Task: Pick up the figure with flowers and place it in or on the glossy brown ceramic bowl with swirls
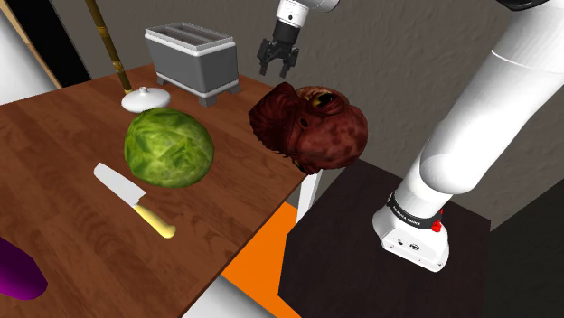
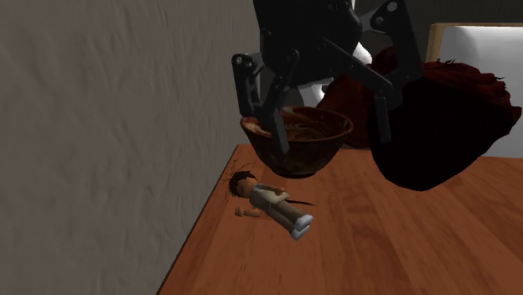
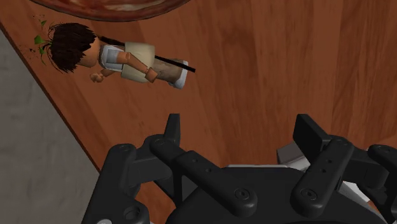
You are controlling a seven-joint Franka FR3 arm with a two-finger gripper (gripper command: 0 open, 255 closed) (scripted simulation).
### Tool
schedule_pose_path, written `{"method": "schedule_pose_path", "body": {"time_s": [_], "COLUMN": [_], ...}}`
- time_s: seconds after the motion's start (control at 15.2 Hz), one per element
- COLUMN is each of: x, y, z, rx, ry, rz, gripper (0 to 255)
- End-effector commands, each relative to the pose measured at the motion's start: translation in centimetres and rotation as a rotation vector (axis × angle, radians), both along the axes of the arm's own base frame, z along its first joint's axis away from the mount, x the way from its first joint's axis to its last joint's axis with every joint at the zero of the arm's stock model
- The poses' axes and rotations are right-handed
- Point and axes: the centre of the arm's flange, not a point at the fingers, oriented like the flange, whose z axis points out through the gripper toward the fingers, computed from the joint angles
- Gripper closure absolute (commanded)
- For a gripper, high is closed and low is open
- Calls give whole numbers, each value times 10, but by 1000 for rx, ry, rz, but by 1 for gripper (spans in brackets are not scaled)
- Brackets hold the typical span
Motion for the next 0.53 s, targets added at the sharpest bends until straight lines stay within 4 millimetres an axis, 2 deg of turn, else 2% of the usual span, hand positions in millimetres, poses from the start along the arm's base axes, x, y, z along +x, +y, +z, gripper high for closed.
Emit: {"method": "schedule_pose_path", "body": {"time_s": [0.0,0.07,0.46], "x": [1,2,2], "y": [3,5,5], "z": [-10,-18,-18], "rx": [0,0,0], "ry": [0,0,0], "rz": [0,0,0], "gripper": [0,0,0]}}
